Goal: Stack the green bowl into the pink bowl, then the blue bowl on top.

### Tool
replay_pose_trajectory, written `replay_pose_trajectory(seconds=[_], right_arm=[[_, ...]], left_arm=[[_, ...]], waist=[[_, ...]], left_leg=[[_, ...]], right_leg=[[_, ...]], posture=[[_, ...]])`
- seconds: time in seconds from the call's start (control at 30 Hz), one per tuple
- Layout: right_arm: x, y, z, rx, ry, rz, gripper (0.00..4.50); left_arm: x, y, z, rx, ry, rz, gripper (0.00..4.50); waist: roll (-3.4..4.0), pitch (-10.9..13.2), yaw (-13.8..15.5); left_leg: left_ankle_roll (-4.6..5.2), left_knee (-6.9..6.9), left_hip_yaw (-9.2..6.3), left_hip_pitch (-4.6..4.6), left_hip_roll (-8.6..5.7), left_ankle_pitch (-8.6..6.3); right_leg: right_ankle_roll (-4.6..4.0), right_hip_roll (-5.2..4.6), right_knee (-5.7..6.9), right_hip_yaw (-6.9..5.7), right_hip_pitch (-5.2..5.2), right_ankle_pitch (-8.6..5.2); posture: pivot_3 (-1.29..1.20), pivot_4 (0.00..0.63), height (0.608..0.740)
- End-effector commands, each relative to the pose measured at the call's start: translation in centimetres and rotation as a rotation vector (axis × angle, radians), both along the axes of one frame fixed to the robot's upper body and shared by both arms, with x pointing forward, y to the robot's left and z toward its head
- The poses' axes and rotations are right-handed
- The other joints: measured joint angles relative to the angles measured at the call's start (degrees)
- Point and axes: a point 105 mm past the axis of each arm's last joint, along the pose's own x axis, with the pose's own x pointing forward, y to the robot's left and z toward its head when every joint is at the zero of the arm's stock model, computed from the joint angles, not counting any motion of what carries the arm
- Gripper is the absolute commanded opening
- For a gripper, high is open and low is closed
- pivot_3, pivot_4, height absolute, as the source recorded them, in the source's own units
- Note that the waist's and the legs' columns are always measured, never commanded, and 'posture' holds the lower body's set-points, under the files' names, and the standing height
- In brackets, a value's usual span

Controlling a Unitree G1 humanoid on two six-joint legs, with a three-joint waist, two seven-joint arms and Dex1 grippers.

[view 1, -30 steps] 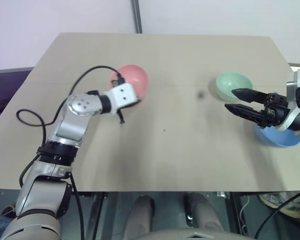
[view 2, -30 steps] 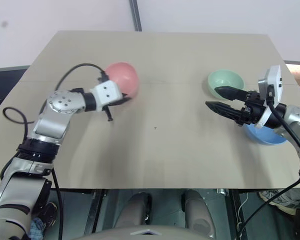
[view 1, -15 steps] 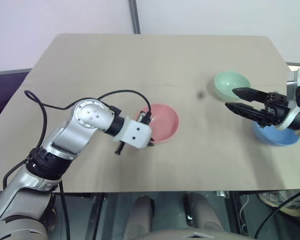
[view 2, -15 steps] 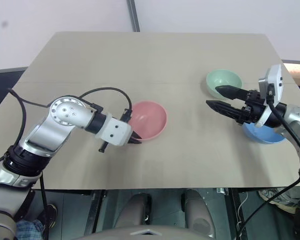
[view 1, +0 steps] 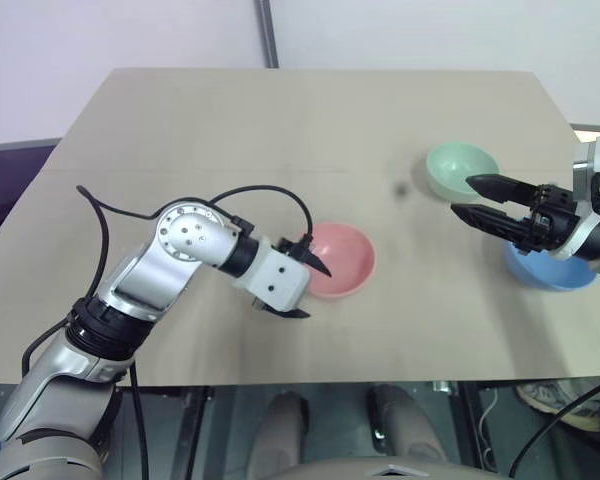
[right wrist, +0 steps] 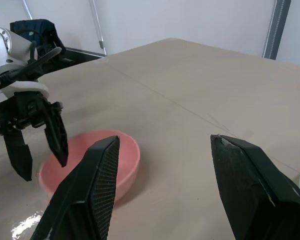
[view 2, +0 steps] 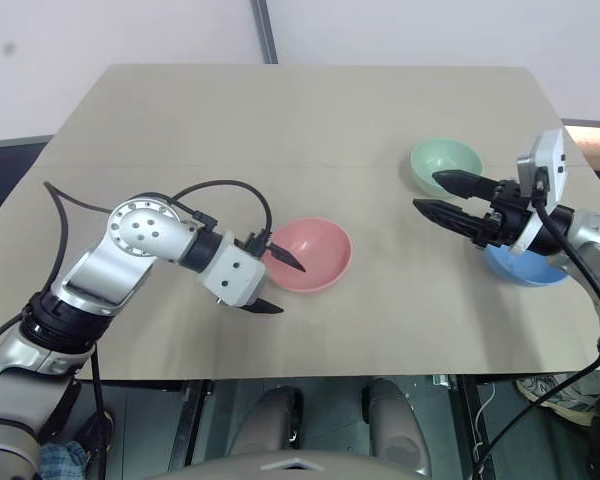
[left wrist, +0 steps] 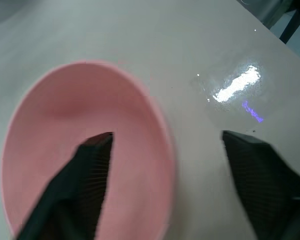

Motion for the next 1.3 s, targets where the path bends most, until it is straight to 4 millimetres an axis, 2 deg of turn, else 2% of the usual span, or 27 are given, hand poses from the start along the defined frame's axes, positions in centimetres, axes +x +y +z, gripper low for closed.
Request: replay_pose_trajectory(seconds=[0.03,0.17,0.33,0.43,0.5,0.6,0.8,0.9,1.07,1.13,1.3], right_arm=[[-0.5,-0.1,1.3,0.0,-0.069,0.002,3.21],[-0.4,-0.1,1.2,-0.002,-0.065,0.003,3.21],[0.2,-0.5,0.7,-0.03,-0.049,-0.043,3.21],[1.2,-1.1,0.1,-0.071,-0.034,-0.106,3.21],[2.2,-1.3,-0.1,-0.094,-0.055,-0.145,3.21],[4.2,-2.2,-0.7,-0.148,-0.042,-0.241,3.21],[8.5,-3.6,-1.9,-0.331,-0.031,-0.406,3.21],[10.0,-2.7,-1.9,-0.427,-0.089,-0.39,3.21],[10.6,0.7,-2.6,-0.576,-0.176,-0.227,3.21],[11.3,1.0,-2.8,-0.597,-0.173,-0.218,3.21],[13.7,0.0,-3.8,-0.684,-0.131,-0.3,3.21]], left_arm=[[0.0,0.2,0.9,-0.027,-0.029,0.007,4.43],[0.3,0.1,3.5,-0.189,0.042,0.097,4.43],[2.1,0.4,10.1,-0.675,0.227,0.324,4.43],[3.8,2.2,13.2,-0.95,0.25,0.459,4.43],[4.1,3.9,14.9,-1.135,0.326,0.521,4.43],[3.0,4.8,15.1,-1.191,0.404,0.536,4.43],[1.8,5.0,14.0,-1.132,0.438,0.568,4.43],[1.6,5.0,13.5,-1.1,0.444,0.576,4.43],[1.6,5.1,13.1,-1.07,0.432,0.585,4.43],[1.5,5.0,13.2,-1.067,0.432,0.582,4.43],[1.4,4.7,13.1,-1.056,0.43,0.571,4.43]], waist=[[0.0,0.0,0.0],[0.0,0.0,0.0],[-0.01,0.0,0.0],[-0.01,0.0,0.0],[-0.01,0.0,-0.3],[0.0,0.0,-0.6],[0.0,0.0,-0.1],[0.0,0.0,0.1],[0.0,0.0,-0.4],[0.01,0.0,-0.3],[0.01,0.0,0.0]], left_leg=[[0.0,0.0,0.0,0.0,0.0,0.0],[0.0,0.0,-0.01,-0.01,0.0,0.0],[0.0,0.03,-0.02,-0.01,0.01,0.0],[0.0,0.05,-0.05,-0.02,0.0,0.0],[0.0,0.04,-0.04,0.0,0.0,0.0],[0.0,0.03,-0.04,0.04,0.02,0.0],[-0.01,0.04,-0.02,0.03,0.0,0.01],[-0.02,0.02,-0.04,0.02,-0.01,0.01],[-0.02,-0.01,-0.02,0.01,0.0,0.01],[-0.02,-0.01,-0.01,0.03,0.0,0.01],[-0.02,0.0,-0.02,0.0,-0.03,0.01]], right_leg=[[0.0,0.0,0.0,0.0,0.0,0.0],[0.0,0.0,0.01,0.0,0.0,0.0],[0.01,-0.01,0.02,-0.02,0.0,-0.01],[0.01,-0.02,0.02,-0.04,0.01,0.0],[0.01,-0.02,0.04,-0.03,0.01,0.0],[0.0,0.0,0.06,-0.02,-0.01,0.0],[0.0,-0.05,0.04,-0.02,0.0,0.01],[-0.01,-0.04,0.02,-0.05,0.0,0.01],[-0.01,-0.04,-0.01,-0.03,-0.02,0.01],[-0.01,-0.05,0.01,-0.03,-0.03,0.01],[-0.02,-0.08,-0.02,-0.04,-0.02,0.01]], posture=[[0.0,0.15,0.74],[0.0,0.15,0.74],[0.0,0.15,0.74],[0.0,0.15,0.74],[0.0,0.15,0.74],[0.0,0.15,0.74],[0.0,0.15,0.74],[0.0,0.15,0.74],[0.0,0.15,0.74],[0.0,0.15,0.74],[0.0,0.15,0.74]])
